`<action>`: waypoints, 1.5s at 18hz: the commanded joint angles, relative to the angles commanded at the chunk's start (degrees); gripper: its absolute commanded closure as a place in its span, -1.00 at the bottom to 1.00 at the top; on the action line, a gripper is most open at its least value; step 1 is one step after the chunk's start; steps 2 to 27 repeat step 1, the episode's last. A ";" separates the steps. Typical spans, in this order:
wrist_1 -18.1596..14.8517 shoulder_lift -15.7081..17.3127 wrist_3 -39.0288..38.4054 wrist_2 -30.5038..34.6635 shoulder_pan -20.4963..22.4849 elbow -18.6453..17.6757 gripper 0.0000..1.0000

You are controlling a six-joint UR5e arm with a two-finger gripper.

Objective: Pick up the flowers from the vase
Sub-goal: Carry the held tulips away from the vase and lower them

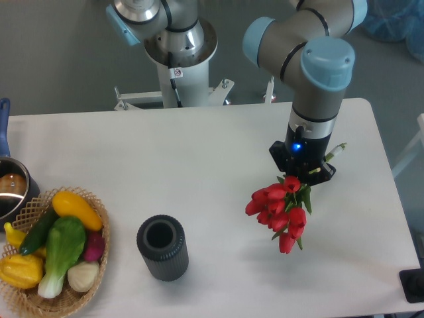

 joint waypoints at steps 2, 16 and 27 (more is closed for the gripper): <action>0.09 -0.09 0.09 0.62 -0.09 -0.17 0.79; 0.09 -0.09 0.09 0.62 -0.09 -0.17 0.79; 0.09 -0.09 0.09 0.62 -0.09 -0.17 0.79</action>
